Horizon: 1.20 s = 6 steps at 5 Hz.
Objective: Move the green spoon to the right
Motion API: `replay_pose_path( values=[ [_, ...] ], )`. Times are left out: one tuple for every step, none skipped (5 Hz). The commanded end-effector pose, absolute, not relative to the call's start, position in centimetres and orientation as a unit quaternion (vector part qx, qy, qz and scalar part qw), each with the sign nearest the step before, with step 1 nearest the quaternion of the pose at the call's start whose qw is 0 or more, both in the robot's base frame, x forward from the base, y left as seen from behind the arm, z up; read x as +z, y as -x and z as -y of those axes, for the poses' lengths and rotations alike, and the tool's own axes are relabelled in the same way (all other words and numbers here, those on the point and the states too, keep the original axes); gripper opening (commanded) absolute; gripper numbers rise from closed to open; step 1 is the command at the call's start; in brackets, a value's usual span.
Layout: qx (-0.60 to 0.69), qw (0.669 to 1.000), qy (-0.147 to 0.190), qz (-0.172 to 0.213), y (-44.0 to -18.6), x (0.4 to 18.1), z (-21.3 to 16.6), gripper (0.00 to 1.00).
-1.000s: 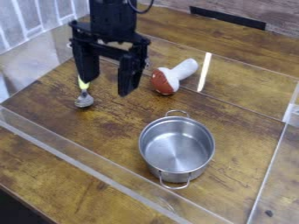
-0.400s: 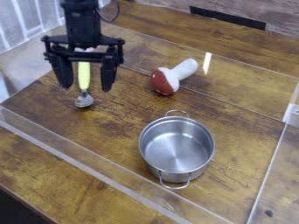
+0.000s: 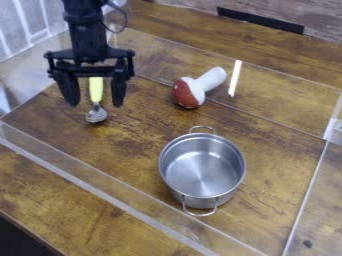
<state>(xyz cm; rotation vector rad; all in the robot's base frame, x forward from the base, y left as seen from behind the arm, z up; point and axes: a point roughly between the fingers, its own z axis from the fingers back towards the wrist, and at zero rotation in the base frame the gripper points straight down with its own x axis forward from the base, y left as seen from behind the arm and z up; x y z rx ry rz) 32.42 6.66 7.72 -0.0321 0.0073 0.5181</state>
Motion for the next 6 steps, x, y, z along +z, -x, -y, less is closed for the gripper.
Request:
replay_pose_path(
  values=[
    [0.277, 0.96, 0.022, 0.025, -33.4, 8.1, -7.9, 1.0],
    [0.287, 0.957, 0.027, 0.027, -33.8, 7.2, -8.3, 1.0],
    [0.296, 0.954, 0.03, 0.028, -34.1, 6.4, -8.6, 1.0],
    [0.301, 0.953, 0.031, 0.032, -34.5, 5.8, -8.9, 1.0],
    [0.304, 0.952, 0.031, 0.033, -34.8, 5.2, -9.1, 1.0],
    [0.307, 0.951, 0.03, 0.033, -35.0, 4.7, -9.3, 0.0]
  ],
)
